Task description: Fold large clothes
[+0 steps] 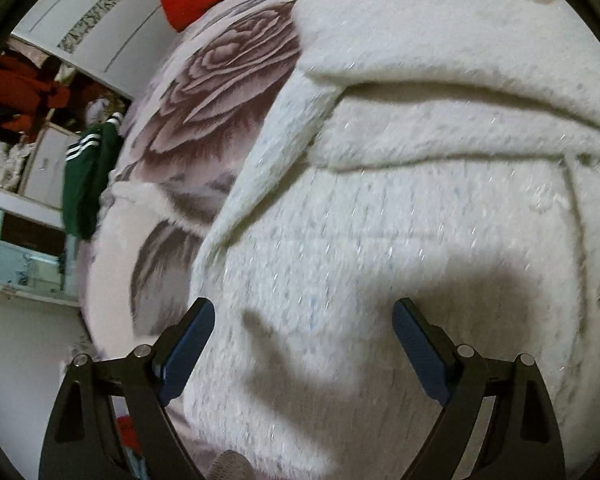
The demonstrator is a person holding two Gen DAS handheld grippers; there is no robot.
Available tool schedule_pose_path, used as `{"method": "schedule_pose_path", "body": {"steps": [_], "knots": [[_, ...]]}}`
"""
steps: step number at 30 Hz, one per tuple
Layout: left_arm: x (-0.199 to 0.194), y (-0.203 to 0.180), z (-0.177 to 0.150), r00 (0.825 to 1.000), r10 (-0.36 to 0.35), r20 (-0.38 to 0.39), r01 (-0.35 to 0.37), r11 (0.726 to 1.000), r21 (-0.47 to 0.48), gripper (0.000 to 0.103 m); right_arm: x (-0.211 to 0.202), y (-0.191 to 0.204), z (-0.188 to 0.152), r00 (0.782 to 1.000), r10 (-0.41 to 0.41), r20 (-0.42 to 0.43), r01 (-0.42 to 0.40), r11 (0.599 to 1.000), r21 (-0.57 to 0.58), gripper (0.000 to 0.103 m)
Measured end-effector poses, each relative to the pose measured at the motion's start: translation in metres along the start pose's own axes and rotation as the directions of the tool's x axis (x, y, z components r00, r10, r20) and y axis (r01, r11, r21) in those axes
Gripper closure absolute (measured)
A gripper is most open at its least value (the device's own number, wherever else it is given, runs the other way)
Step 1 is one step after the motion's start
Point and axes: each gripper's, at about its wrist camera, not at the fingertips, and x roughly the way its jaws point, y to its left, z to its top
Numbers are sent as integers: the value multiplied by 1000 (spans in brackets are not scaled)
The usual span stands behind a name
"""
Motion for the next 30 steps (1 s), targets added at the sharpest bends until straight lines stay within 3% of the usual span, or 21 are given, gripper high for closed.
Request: {"method": "schedule_pose_path", "body": {"steps": [3,5,7,8,11,13,15,17,19,24,26,28,30], "knots": [[-12,-1,-6,997,73,-19,-73,997,-9,12,-9,0,-1,998,45,-45,-47,998,-32,83],[-34,1,-8,993,116,-8,-117,993,-27,12,-24,-10,-5,990,112,-81,-114,993,-22,59],[-62,-5,-10,985,169,18,-169,985,-32,12,-46,-29,-14,988,129,-84,-131,991,-16,44],[-78,-12,-10,981,191,31,-190,981,-26,12,-55,-38,-20,988,134,-77,-135,991,-13,43],[-120,-49,-13,966,247,77,-249,968,16,12,-85,-74,-41,996,58,-68,-59,998,-16,37],[-153,-99,-23,957,267,116,-276,959,71,12,-97,-98,-58,998,-13,-68,11,1000,-22,35],[-177,-138,-30,958,247,144,-263,959,104,12,-109,-125,-73,993,-83,-78,81,996,-22,34],[-199,-180,-35,973,188,135,-206,969,137,12,-119,-153,-73,990,-114,-84,114,993,-6,34],[-223,-222,-42,990,80,116,-97,984,148,12,-134,-179,-87,986,-145,-78,146,989,12,34],[-245,-310,-63,993,-25,113,-4,968,250,12,-148,-232,-88,982,-173,-80,177,983,55,33],[-232,-339,-69,997,-36,69,15,957,289,12,-148,-244,-78,987,-136,-86,142,987,71,33],[-214,-353,-72,999,-25,38,12,948,319,12,-137,-248,-60,996,-46,-83,53,995,82,33],[-201,-347,-68,999,-13,39,0,949,315,12,-130,-242,-40,991,108,-76,-101,992,80,33]]}}
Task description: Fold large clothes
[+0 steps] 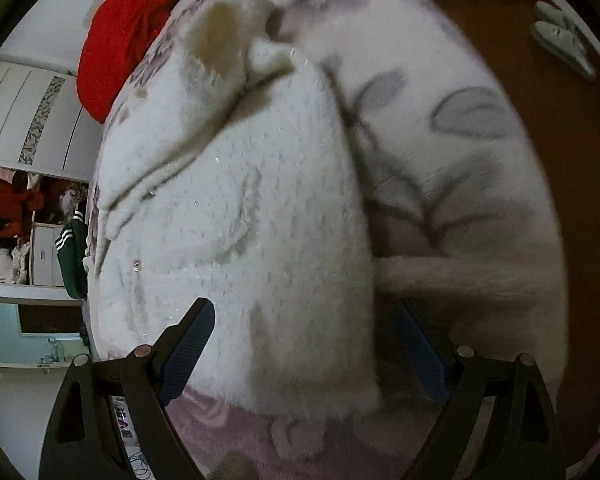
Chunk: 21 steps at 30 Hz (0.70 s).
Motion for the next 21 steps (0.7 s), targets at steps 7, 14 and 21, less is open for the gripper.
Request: {"method": "schedule_pose_path", "body": {"steps": [7,14,21], "knots": [[7,76,-10,993,-101,60,109,983,-148,80,46,97,65,909,394,-137,-411,902,-134,28],[-10,109,-15,984,-136,115,156,969,-190,88,106,218,123,792,575,-206,-605,786,-128,20],[-1,128,-15,977,-171,130,196,956,-217,88,190,259,144,779,546,-309,-565,824,34,24]]}}
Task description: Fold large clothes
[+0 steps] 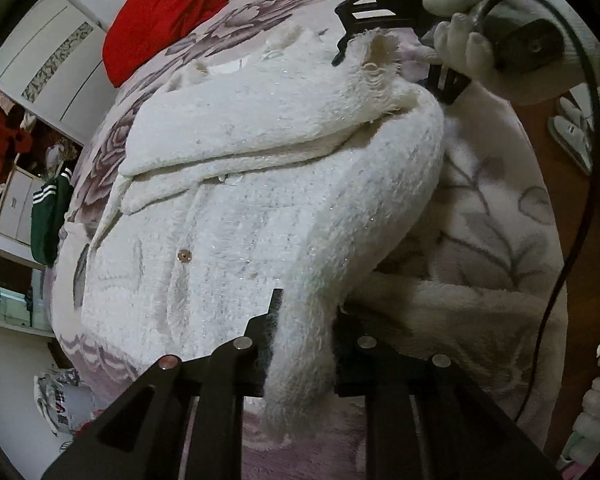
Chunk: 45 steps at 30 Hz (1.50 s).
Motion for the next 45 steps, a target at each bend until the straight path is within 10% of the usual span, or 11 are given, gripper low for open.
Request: {"method": "schedule_pose_path", "body": {"steps": [2,4,13,19,22,26,30,33,37,42,45], "knots": [[-2,12,1,1000,-23,10,23,999,-27,88,-1,9,-4,999,37,31,-37,999,17,75],[-8,28,2,998,-59,18,60,996,-72,89,-7,28,-13,998,14,58,-14,1000,1,79],[-28,171,-2,972,-223,76,235,920,-314,89,-14,230,-64,964,-223,145,247,952,-178,82],[2,308,-27,935,-347,69,324,761,-562,89,107,375,-75,907,-393,151,421,862,-282,82],[57,368,-54,899,-436,31,341,655,-674,89,204,406,-75,845,-519,128,532,796,-288,82],[136,403,-87,859,-511,-27,333,598,-729,81,288,409,-73,753,-648,116,650,705,-283,69],[177,436,-129,752,-660,0,393,448,-803,63,288,406,-86,802,-591,90,589,756,-285,38],[171,464,-149,736,-676,40,415,405,-815,59,256,401,-106,874,-483,59,473,815,-335,36],[173,485,-155,661,-737,143,514,305,-802,56,188,359,-151,927,-367,79,372,871,-321,26],[192,461,-128,551,-816,174,645,285,-709,51,140,240,-203,929,-358,91,369,909,-194,22],[213,443,-112,537,-831,144,671,317,-670,46,159,168,-223,949,-315,4,313,942,-119,22]]}}
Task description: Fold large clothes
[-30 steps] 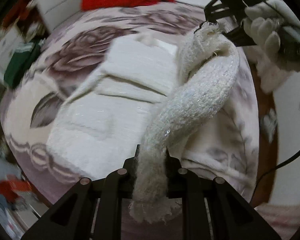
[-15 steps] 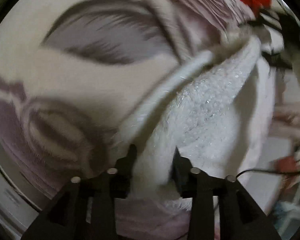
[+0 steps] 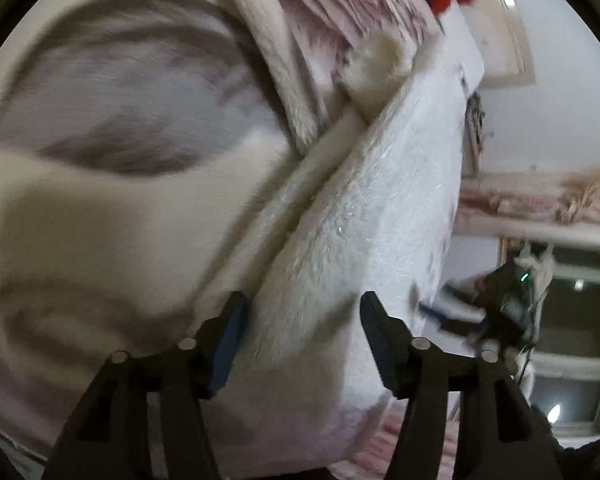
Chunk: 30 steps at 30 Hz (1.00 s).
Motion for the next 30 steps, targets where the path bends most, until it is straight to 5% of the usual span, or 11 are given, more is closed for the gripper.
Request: {"method": "schedule_pose_path", "body": {"steps": [4,5,6,7,8,14,17,24,26,28,30], "knots": [[19,-10,10,997,67,33,-69,996,59,50,61,-47,-20,971,223,-88,-214,971,106,21],[17,-15,9,995,78,55,-82,994,78,60,65,-49,-22,962,264,-68,-255,960,117,21],[15,-24,6,989,116,87,-126,985,120,95,65,-49,-23,956,295,-13,-291,949,119,26],[13,-29,3,988,123,92,-135,982,135,95,63,-47,-26,950,312,20,-312,942,120,63],[9,-33,-1,986,128,107,-142,980,142,96,63,-44,-28,945,326,30,-327,937,124,78],[-38,-57,-54,983,114,142,-131,984,121,96,21,-31,-77,930,360,70,-366,921,134,86],[-39,-48,-75,986,145,81,-152,984,98,95,9,-39,-110,958,286,9,-286,951,116,85],[-18,-16,-73,967,254,16,-253,967,-25,80,-2,-57,-91,994,-3,-107,16,993,121,62],[-33,-18,-71,954,295,57,-295,955,-14,65,-40,-46,-82,997,-78,-20,79,994,72,56],[-49,-22,-63,932,347,105,-349,937,-5,26,-70,-26,-67,993,-106,57,105,994,20,56],[-61,-20,-57,916,370,157,-373,928,-6,22,-85,5,-42,991,-93,101,98,994,-45,56]]}}
